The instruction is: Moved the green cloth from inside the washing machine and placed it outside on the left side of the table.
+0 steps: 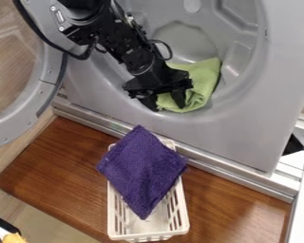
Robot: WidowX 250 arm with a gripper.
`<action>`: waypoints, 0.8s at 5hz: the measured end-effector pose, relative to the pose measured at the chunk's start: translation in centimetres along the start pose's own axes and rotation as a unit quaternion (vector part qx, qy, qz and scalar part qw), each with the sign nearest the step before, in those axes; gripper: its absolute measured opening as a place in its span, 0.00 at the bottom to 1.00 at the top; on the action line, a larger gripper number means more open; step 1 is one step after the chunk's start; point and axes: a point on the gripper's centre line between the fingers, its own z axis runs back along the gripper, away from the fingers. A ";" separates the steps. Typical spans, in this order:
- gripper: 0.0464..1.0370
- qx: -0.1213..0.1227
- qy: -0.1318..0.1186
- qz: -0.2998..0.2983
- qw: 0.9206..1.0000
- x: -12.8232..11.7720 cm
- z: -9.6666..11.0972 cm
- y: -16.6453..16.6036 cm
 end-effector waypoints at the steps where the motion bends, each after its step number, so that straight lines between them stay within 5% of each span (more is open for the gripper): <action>1: 0.35 0.004 0.003 -0.002 1.000 -0.2 0.0 -0.3; 2: 0.16 0.006 0.008 0.000 1.000 -0.4 0.2 -0.4; 3: 0.08 0.006 0.025 0.003 1.000 -0.7 0.9 -0.4; 4: 0.07 0.022 0.013 0.010 1.000 -0.3 3.3 -0.5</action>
